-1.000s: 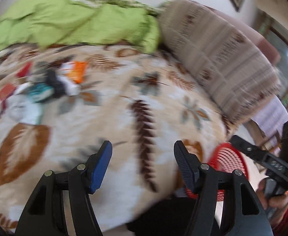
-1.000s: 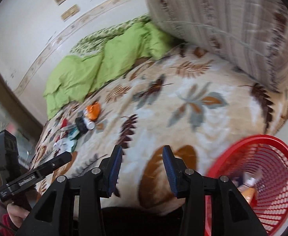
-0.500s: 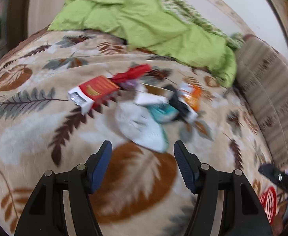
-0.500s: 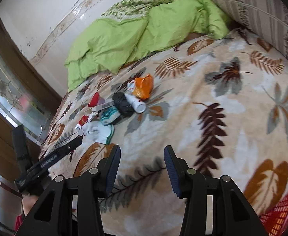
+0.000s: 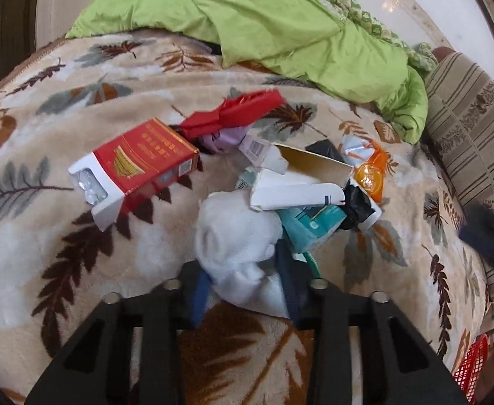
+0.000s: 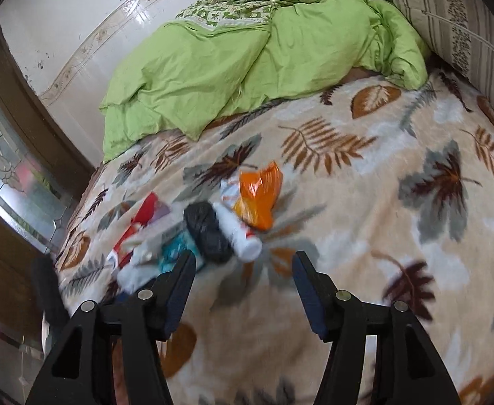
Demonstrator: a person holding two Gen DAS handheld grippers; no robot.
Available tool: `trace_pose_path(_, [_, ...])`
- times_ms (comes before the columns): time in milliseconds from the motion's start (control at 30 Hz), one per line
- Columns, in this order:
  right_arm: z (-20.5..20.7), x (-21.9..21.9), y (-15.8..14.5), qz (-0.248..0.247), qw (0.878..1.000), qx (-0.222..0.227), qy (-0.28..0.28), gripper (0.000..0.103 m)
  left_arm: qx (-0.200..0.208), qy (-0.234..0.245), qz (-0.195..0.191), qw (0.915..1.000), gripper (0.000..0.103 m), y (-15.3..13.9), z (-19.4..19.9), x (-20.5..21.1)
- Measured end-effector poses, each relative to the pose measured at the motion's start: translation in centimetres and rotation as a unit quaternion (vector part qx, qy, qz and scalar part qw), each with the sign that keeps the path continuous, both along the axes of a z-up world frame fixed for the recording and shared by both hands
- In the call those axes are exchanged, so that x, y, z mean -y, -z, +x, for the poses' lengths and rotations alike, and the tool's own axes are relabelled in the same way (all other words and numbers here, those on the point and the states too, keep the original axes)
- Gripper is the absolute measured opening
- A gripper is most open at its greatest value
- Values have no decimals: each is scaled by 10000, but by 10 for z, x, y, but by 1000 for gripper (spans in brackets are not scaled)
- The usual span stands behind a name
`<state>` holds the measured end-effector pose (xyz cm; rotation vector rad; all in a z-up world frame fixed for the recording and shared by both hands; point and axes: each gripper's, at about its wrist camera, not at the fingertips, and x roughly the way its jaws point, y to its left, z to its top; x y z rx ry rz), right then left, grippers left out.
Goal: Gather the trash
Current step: 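Grasp the white sock with the left tool while the right tool grasps the orange wrapper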
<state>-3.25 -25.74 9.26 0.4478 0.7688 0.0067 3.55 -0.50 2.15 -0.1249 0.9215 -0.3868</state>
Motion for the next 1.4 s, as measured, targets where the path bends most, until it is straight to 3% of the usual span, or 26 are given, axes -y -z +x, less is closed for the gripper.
trace_pose_path(200, [73,10,30,151,9995,-275,93,65,138,-26,0,9999,24,-12,-12,-6])
trace_pose_path(333, [101,10,53,161,9987,-459,136,65,137,54,-131,9998,24,-16,-15,-5])
trace_pose_path(367, [104,11,59,260,9984,-479,146,50,153,88,-123,9998,24,-17,-16,-3])
trace_pose_path(400, [105,11,62,433,9980,-435,131,27,161,110,-117,9997,24,-18,-17,-2])
trace_pose_path(433, [103,11,64,532,9977,-400,150,22,167,135,-112,9997,24,-18,-18,-2])
trace_pose_path(500, [95,9,60,415,9985,-292,229,15,181,154,-119,9996,23,-19,-20,-2])
trace_pose_path(700, [49,-4,28,12,9993,271,245,14,264,239,-158,9992,23,-25,-32,-4])
trace_pose_path(833, [15,-16,10,-65,9986,503,128,14,345,230,-148,9990,23,-31,-45,-11])
trace_pose_path(933, [-16,-28,10,44,9990,440,-64,14,455,225,-101,9987,23,-37,-58,-21])
trace_pose_path(1133, [-65,-53,29,355,9971,-97,-662,14,336,276,-130,9990,23,-39,-89,-41])
trace_pose_path(1267, [-75,-69,48,161,9928,-612,-1022,17,146,255,-98,9995,23,-32,-114,-54])
trace_pose_path(1333, [-78,-69,46,74,9930,-572,-1029,29,159,230,-112,9995,23,-31,-120,-56])
trace_pose_path(1367, [-82,-68,42,10,9940,-471,-983,48,194,218,-103,9995,23,-32,-121,-57])
trace_pose_path(1400, [-86,-67,39,-40,9950,-372,-925,60,234,209,-122,9994,23,-32,-122,-56])
